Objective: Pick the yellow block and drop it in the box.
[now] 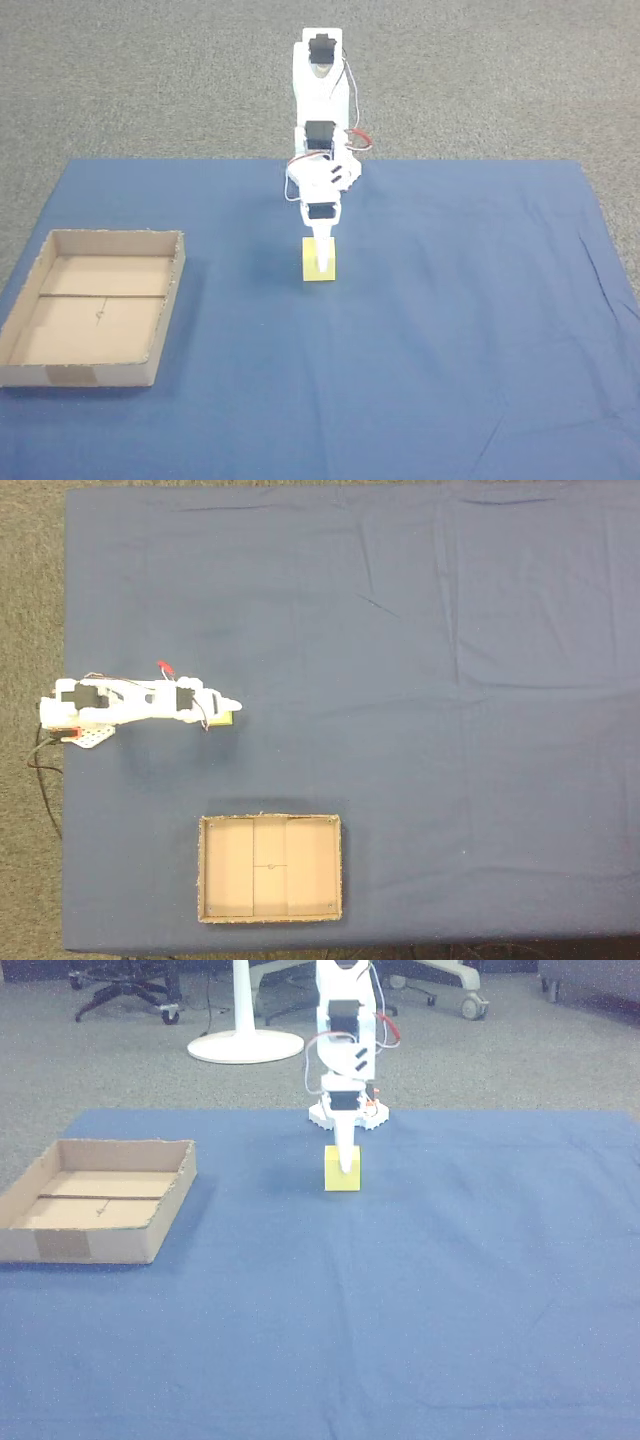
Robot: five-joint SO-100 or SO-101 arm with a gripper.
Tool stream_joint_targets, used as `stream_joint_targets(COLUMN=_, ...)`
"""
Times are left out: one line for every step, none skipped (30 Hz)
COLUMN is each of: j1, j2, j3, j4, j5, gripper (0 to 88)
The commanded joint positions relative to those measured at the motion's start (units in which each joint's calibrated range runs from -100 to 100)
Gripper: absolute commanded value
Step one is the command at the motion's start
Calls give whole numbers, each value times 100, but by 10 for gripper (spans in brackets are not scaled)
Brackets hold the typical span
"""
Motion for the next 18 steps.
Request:
stream_joint_targets(j1=3, j2=152, j3=-169, j4=-56, j5=15, gripper=398)
stream_joint_targets(j1=18, j2=177, j3=-132, j4=-139, j5=24, gripper=390)
stream_joint_targets(j1=58, j2=177, j3=-60, j4=-296, j5=34, gripper=377)
stream_joint_targets(j1=89, j2=177, j3=3, j4=-387, j5=63, gripper=358)
stream_joint_targets(j1=113, j2=177, j3=58, j4=-403, j5=98, gripper=343)
stream_joint_targets(j1=160, j2=152, j3=85, j4=-411, j5=107, gripper=329)
stream_joint_targets(j1=191, j2=110, j3=121, j4=-453, j5=132, gripper=314)
stream_joint_targets(j1=207, j2=85, j3=139, j4=-502, j5=137, gripper=289)
stream_joint_targets(j1=215, j2=59, j3=175, j4=-544, j5=142, gripper=256)
stream_joint_targets(j1=199, j2=42, j3=221, j4=-568, j5=142, gripper=218)
stream_joint_targets(j1=176, j2=34, j3=266, j4=-593, j5=142, gripper=196)
stream_joint_targets(j1=168, j2=17, j3=293, j4=-610, j5=142, gripper=183)
stream_joint_targets(j1=160, j2=0, j3=311, j4=-626, j5=147, gripper=174)
stream_joint_targets(j1=160, j2=-34, j3=320, j4=-651, j5=161, gripper=173)
stream_joint_targets(j1=160, j2=-93, j3=338, j4=-659, j5=171, gripper=171)
stream_joint_targets(j1=152, j2=-202, j3=347, j4=-651, j5=186, gripper=170)
stream_joint_targets(j1=152, j2=-388, j3=329, j4=-610, j5=195, gripper=172)
stream_joint_targets(j1=199, j2=-692, j3=302, j4=-560, j5=195, gripper=170)
